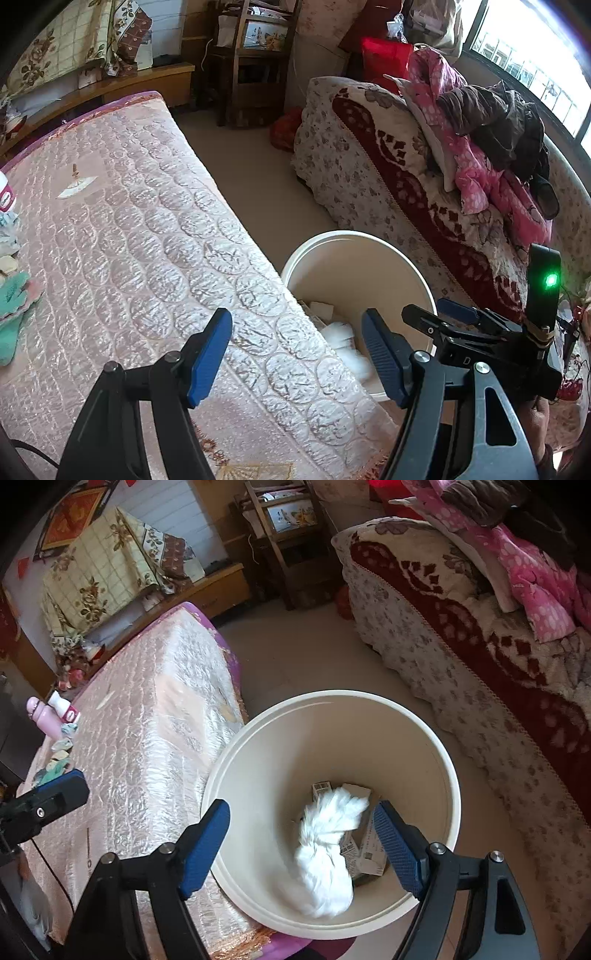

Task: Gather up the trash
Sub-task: 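Open both grippers to drop the carton and tissue into the bucket, then grasp the blue wipes pack with the left gripper while the right gripper grasps the green towel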

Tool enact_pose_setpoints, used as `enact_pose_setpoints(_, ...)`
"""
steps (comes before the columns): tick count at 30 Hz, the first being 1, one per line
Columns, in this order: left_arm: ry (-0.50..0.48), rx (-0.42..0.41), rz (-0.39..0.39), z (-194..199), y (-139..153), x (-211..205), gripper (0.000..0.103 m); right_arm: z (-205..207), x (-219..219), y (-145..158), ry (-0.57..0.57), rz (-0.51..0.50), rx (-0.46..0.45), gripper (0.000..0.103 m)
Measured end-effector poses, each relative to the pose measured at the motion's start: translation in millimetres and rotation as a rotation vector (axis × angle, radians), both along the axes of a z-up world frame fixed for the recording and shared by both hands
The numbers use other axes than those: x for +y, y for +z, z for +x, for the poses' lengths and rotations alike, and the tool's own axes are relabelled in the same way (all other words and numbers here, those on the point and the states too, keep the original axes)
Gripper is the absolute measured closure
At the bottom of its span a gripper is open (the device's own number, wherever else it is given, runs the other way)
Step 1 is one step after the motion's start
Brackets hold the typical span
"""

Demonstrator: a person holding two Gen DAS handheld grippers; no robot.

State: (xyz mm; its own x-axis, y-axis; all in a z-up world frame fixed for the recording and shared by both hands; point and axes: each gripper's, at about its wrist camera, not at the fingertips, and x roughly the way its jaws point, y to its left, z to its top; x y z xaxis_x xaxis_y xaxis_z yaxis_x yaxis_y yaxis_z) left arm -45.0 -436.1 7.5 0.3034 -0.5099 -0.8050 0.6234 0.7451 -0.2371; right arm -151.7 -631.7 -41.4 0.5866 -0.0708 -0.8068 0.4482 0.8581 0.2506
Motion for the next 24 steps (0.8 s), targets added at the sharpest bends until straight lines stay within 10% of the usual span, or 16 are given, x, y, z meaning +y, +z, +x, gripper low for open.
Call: enact_pose_setpoints(24, 0.223, -0.123, 0.052, 15, 17, 110, 0.03, 42, 98, 57, 0.183, -0.123, -0.051, 0.02)
